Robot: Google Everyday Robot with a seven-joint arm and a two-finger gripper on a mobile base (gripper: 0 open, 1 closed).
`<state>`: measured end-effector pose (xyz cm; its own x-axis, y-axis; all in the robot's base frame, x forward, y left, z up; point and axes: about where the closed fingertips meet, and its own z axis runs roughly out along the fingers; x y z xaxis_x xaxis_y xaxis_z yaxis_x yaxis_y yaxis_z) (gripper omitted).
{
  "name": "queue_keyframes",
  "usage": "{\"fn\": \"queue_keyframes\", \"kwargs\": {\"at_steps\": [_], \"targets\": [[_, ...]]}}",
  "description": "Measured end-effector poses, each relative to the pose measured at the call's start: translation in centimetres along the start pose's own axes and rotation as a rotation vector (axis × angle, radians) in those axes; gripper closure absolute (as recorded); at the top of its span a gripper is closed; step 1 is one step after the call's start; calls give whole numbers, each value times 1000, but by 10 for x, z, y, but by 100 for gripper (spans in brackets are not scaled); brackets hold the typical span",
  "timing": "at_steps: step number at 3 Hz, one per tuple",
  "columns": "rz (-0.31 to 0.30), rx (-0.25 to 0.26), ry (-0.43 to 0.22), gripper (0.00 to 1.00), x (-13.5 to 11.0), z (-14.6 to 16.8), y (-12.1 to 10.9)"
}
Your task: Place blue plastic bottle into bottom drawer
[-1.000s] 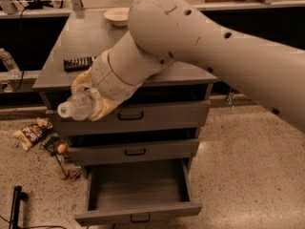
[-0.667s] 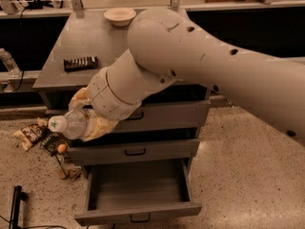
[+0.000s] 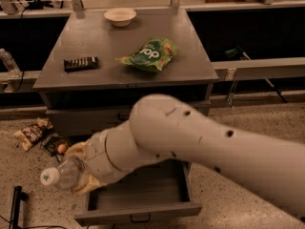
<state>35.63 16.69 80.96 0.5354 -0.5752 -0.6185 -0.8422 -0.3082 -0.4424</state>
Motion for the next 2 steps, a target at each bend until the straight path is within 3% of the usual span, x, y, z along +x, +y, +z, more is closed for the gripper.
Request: {"fn": "queue_keyframes", "kwargs": {"at_steps": [1,2], "targets": [[22,5,25,100,44,43,43],[21,65,54,100,60,51,37]]}}
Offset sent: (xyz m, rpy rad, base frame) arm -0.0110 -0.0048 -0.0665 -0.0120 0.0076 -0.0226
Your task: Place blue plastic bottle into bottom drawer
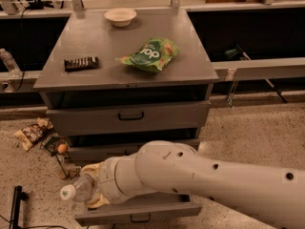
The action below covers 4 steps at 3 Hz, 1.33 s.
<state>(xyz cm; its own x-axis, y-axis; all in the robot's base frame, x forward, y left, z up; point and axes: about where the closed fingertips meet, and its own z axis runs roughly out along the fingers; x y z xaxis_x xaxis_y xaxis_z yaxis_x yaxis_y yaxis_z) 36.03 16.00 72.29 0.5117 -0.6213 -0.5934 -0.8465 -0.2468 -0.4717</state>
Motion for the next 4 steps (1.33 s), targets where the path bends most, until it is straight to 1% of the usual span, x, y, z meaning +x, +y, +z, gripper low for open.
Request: {"fn": "queue_keyframes", "kwargs": {"at_steps": [1,2,3,4], "targets": [[67,-6,3,100,27,15,18],[119,14,17,100,85,34,38],[143,28,12,100,140,55,48],[121,26,0,100,189,81,47]]}}
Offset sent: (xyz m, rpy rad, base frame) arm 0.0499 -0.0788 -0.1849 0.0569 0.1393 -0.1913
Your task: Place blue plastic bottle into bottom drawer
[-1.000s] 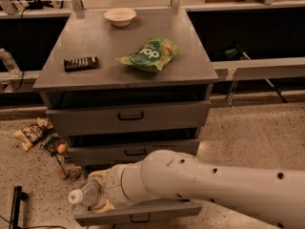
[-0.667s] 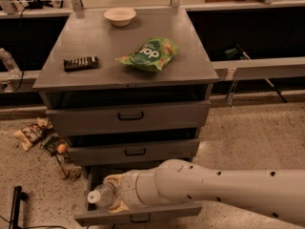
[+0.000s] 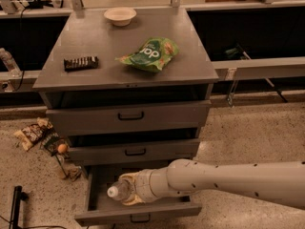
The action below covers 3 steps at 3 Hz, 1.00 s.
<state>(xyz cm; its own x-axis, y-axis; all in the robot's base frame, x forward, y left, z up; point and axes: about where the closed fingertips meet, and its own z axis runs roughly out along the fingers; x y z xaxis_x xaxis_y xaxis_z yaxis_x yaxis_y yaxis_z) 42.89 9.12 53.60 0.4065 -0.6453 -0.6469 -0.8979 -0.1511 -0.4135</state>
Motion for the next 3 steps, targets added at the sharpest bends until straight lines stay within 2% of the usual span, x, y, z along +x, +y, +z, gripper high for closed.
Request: {"fn": "queue_keyframes", "kwargs": {"at_steps": [1,2,3], "targets": [[20,24,-23,100,47,36,-23],[16,21,-21,100,45,35,-21],[52,47,-40,100,69,46,-18]]}}
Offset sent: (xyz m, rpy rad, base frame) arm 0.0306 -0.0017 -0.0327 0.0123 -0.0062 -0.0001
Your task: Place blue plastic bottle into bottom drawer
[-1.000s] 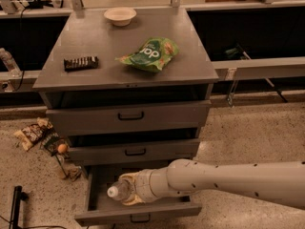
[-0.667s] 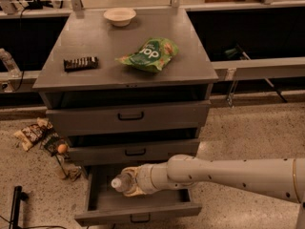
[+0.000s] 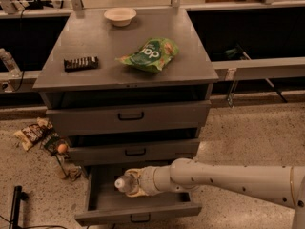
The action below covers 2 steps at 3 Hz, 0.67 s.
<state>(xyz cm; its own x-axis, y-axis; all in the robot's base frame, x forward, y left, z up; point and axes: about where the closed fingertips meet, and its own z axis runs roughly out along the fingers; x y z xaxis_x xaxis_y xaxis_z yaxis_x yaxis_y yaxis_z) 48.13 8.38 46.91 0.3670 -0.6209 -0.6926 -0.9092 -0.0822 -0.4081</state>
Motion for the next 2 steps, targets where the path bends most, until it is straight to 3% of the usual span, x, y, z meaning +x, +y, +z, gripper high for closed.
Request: {"fn": "queue_keyframes", "kwargs": {"at_steps": [2], "targets": [[109,12,-67,100,109,49,-6]]}}
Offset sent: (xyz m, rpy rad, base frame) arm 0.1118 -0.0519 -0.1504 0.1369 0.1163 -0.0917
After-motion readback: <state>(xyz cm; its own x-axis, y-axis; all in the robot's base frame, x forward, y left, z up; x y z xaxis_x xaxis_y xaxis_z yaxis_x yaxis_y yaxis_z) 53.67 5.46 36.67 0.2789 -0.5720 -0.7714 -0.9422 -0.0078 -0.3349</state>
